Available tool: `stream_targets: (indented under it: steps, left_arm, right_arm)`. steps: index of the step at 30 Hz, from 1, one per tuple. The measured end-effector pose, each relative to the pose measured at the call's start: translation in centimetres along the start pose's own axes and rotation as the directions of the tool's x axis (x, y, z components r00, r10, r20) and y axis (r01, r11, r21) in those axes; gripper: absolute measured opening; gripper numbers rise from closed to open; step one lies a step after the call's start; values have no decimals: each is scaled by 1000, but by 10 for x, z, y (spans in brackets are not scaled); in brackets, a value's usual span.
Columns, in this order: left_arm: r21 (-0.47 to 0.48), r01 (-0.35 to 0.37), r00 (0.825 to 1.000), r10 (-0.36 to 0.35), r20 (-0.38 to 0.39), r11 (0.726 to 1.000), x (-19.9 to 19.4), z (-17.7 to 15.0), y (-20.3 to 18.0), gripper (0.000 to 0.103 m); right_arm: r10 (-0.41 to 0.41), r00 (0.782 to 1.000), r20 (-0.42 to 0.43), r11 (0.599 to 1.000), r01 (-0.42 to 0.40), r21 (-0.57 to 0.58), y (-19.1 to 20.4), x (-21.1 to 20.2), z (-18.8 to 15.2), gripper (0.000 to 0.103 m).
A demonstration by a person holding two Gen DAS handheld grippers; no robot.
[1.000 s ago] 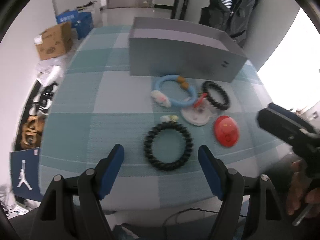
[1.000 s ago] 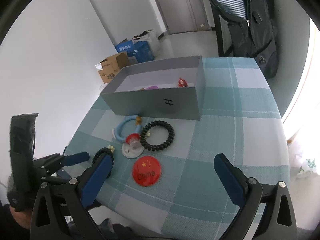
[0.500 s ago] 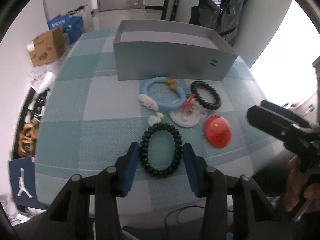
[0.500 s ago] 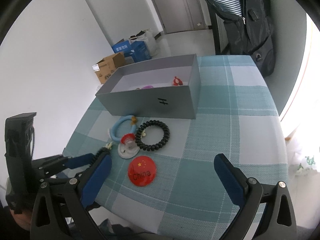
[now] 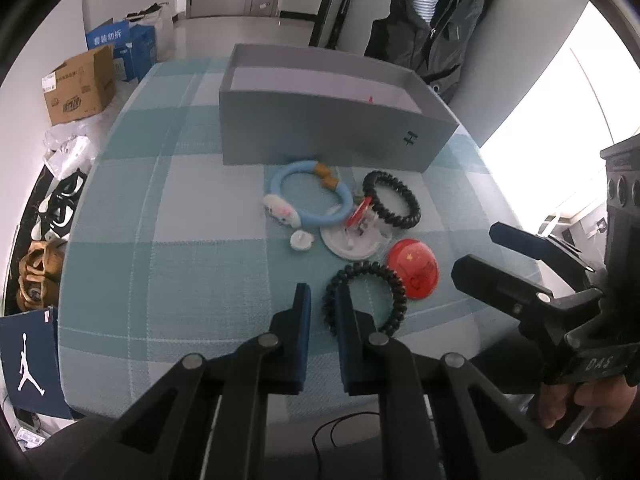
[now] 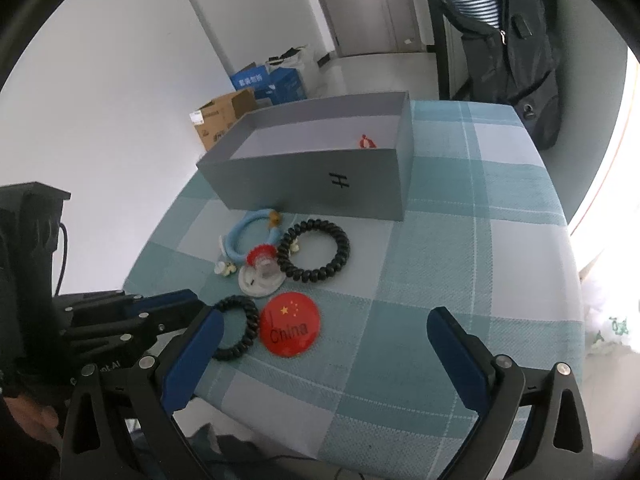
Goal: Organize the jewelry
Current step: 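Grasp the black beaded bracelet with the left gripper, then lift the black bracelet with the left gripper while the right gripper grasps the red badge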
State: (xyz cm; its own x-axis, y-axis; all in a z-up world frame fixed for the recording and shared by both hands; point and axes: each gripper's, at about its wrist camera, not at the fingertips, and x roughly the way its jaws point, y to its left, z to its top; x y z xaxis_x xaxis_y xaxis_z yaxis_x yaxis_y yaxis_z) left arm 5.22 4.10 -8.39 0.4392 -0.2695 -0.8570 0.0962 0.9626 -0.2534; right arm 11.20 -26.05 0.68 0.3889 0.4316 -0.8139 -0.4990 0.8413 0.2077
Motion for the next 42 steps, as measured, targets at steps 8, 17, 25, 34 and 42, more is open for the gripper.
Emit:
stream_targets:
  steps: [8, 17, 25, 34, 42]
  left_arm:
    - [43, -23, 999, 24, -28, 999, 9, -1, -11, 12]
    - [221, -111, 993, 120, -25, 969, 16, 1, -38, 16]
    - [187, -56, 998, 53, 17, 981, -6, 6, -27, 5]
    - [-9, -46, 985, 47, 167, 999, -57, 26, 29, 5]
    - [-146, 12, 974, 22, 225, 989, -53, 36, 46, 5]
  right_arm:
    - [-3, 1000, 14, 1000, 2, 26, -5, -1, 1, 102]
    - [-19, 999, 27, 1000, 18, 4, -2, -5, 1, 101]
    - [-2, 1000, -27, 1000, 1, -16, -1, 4, 0, 68]
    - [-2, 998, -69, 995, -5, -99, 19, 18, -7, 61]
    - [-116, 992, -41, 961, 102, -256, 51, 29, -14, 52]
